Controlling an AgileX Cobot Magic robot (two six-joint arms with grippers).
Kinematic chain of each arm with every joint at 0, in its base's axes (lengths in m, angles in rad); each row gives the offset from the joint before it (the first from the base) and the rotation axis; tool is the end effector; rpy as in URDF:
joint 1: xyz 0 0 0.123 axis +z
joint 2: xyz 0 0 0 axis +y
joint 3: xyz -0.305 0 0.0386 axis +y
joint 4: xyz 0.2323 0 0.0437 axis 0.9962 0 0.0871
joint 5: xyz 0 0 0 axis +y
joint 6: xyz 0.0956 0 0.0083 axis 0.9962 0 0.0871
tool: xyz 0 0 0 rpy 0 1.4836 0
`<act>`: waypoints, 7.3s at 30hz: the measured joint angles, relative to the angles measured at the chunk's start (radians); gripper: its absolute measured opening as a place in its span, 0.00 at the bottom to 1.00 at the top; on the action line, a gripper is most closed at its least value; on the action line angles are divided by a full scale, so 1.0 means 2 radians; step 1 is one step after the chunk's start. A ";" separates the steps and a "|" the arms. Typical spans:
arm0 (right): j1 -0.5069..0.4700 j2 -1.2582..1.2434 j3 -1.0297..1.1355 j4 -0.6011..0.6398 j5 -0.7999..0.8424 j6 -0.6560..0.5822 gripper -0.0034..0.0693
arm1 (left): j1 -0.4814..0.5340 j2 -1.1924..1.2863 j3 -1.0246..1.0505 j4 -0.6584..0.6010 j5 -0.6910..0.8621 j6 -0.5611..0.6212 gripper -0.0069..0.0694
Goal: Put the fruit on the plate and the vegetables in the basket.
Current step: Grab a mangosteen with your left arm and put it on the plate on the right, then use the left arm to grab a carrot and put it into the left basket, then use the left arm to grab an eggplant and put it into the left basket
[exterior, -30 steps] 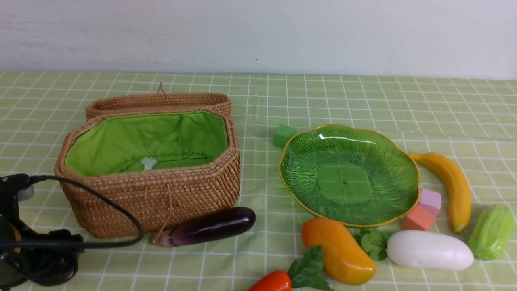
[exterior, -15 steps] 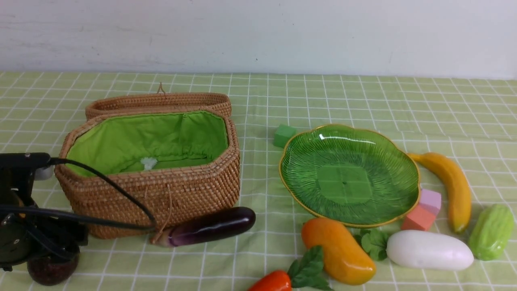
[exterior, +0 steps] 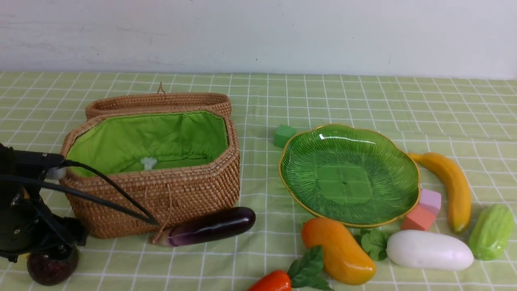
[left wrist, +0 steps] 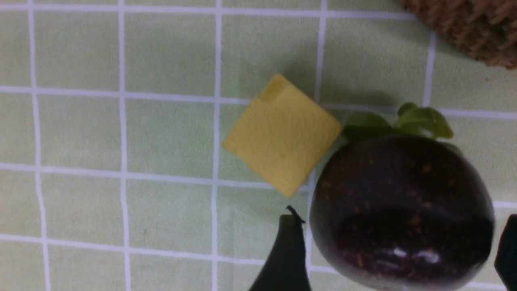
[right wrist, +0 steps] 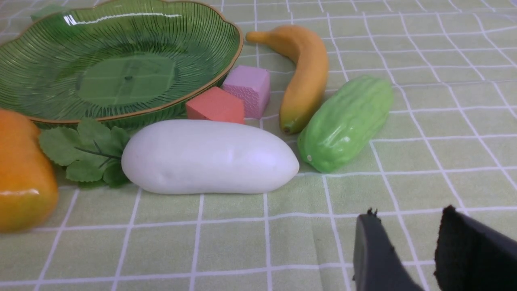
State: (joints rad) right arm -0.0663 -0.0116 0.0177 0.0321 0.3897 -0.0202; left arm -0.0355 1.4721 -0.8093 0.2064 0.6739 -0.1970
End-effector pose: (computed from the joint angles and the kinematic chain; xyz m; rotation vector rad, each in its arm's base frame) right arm 0.0186 -0.0001 0.1712 0.0628 1.8782 -0.0276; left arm 0.2496 0.0034 0.2318 -0.0292 2.8013 0.1633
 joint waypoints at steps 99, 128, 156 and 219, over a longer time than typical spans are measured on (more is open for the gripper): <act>0.000 0.000 0.000 -0.016 -0.001 0.000 0.38 | -0.301 0.371 -0.538 -0.348 -0.004 0.161 0.83; 0.000 0.000 0.000 -0.016 -0.002 0.000 0.38 | -0.299 0.208 -0.627 -0.217 0.281 0.231 0.76; 0.000 0.000 0.000 -0.016 -0.002 0.000 0.38 | -0.370 0.247 -0.264 -0.159 0.140 0.182 0.57; 0.000 0.000 0.000 -0.016 -0.002 0.000 0.38 | -0.213 0.093 -0.289 -0.262 0.164 0.447 0.82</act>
State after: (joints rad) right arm -0.0663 -0.0116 0.0177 0.0000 0.3866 -0.0202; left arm -0.4614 1.6574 -1.3867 -0.3169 1.0015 0.6970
